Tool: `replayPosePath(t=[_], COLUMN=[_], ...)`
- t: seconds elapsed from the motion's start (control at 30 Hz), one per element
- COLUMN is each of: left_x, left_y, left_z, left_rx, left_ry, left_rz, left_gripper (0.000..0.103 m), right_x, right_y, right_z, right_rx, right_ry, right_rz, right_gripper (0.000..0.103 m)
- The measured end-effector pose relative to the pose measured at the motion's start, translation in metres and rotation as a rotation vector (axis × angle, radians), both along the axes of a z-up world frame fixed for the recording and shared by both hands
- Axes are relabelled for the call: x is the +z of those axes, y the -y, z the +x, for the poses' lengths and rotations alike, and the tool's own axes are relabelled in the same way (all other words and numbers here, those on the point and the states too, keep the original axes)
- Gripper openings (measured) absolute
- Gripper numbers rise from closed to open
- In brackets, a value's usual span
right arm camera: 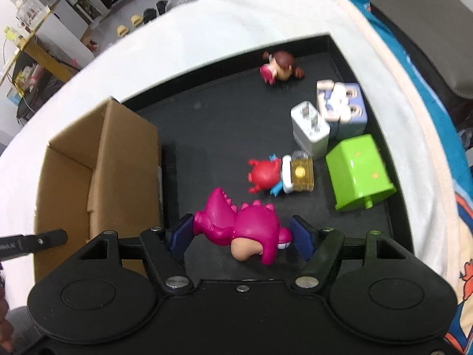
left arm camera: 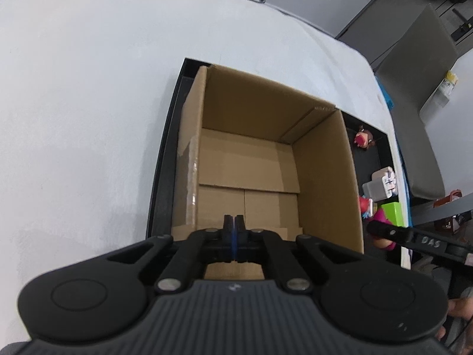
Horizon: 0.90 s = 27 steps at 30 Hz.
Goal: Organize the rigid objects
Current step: 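Lift the pink dinosaur and carry it over the box with the right gripper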
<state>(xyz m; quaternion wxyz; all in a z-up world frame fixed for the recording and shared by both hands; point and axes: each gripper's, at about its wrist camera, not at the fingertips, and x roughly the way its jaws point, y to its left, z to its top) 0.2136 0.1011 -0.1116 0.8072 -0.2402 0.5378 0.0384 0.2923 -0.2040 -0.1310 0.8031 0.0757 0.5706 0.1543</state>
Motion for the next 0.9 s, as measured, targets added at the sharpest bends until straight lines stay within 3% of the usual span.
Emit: replayPosePath(t=[0.4,0.7,0.8,0.9], left_x=[0.001,0.016,0.025,0.035], left_y=[-0.011,0.001,0.0,-0.006], left_z=[-0.015,-0.023,-0.026,-0.03], left_rx=[0.048,0.006,-0.001,0.013], left_ry=[0.117,0.128,0.119,0.137], left_rz=[-0.081,0.051,0.054,0.024], left_gripper=[0.0,0.003,0.004,0.014], right_x=[0.061,0.08,0.081,0.077], right_y=[-0.036,-0.07,-0.079,-0.089], right_z=[-0.004,-0.013,-0.013,-0.012], right_rx=[0.055,0.115,0.131,0.14], right_ry=[0.087,0.12,0.124,0.109], right_rz=[0.099,0.16,0.162,0.166], right_gripper=[0.069,0.069,0.069,0.069])
